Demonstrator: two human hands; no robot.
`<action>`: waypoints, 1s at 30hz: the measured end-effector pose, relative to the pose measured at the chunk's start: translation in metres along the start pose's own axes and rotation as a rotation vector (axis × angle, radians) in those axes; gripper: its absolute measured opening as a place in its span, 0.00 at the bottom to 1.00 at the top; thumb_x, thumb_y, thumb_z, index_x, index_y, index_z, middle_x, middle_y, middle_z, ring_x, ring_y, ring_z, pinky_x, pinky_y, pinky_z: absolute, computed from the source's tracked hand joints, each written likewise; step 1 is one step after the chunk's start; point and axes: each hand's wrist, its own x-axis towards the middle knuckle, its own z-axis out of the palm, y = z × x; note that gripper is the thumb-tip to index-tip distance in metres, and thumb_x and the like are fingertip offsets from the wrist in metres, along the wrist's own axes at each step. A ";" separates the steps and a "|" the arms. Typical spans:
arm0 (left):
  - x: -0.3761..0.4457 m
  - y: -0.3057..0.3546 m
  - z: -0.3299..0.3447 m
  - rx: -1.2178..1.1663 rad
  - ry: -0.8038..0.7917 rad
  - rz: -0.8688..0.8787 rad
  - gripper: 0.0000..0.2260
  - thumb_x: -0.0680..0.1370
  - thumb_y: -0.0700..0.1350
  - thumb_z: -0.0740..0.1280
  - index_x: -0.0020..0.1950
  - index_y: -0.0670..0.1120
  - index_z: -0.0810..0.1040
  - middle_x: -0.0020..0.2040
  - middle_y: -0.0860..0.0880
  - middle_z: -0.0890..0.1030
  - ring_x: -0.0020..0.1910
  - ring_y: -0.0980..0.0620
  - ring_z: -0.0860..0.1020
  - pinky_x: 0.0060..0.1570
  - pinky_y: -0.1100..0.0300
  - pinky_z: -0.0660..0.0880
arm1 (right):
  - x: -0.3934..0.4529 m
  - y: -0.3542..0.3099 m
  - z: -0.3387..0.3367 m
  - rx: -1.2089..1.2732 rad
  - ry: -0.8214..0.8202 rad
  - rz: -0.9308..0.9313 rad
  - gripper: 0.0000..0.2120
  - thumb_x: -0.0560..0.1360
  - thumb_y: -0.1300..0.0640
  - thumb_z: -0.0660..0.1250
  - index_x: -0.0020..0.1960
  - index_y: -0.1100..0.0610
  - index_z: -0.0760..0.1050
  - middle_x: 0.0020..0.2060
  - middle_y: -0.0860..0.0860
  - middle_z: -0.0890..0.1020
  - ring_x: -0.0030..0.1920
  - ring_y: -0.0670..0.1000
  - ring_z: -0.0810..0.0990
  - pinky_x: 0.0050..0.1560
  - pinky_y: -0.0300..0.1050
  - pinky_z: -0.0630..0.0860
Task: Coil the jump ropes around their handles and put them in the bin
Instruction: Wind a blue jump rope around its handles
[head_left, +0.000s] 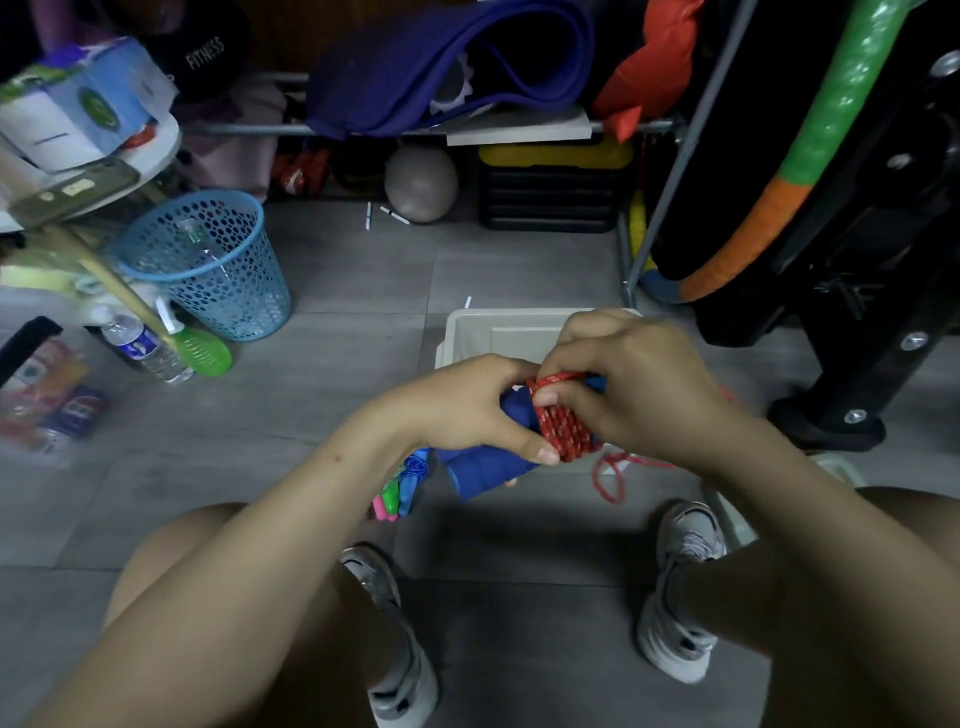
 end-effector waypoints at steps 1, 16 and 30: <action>-0.001 0.000 -0.001 0.021 -0.036 -0.018 0.15 0.68 0.47 0.78 0.49 0.56 0.76 0.49 0.53 0.83 0.51 0.54 0.80 0.56 0.56 0.76 | -0.001 0.001 0.002 0.028 0.009 0.012 0.13 0.69 0.43 0.62 0.40 0.49 0.82 0.39 0.45 0.80 0.41 0.51 0.77 0.37 0.45 0.74; -0.005 0.000 0.002 0.294 -0.070 -0.159 0.15 0.65 0.58 0.77 0.43 0.52 0.78 0.37 0.54 0.80 0.37 0.54 0.78 0.40 0.58 0.77 | -0.004 0.010 0.009 0.188 -0.166 0.319 0.18 0.65 0.33 0.62 0.38 0.47 0.79 0.34 0.45 0.82 0.38 0.47 0.80 0.42 0.50 0.77; -0.030 0.009 -0.001 0.013 -0.131 0.046 0.16 0.64 0.44 0.80 0.42 0.53 0.76 0.37 0.58 0.80 0.38 0.61 0.76 0.42 0.65 0.74 | 0.000 0.026 0.018 1.320 -0.606 0.508 0.05 0.63 0.58 0.78 0.35 0.53 0.82 0.34 0.51 0.82 0.33 0.47 0.80 0.35 0.37 0.78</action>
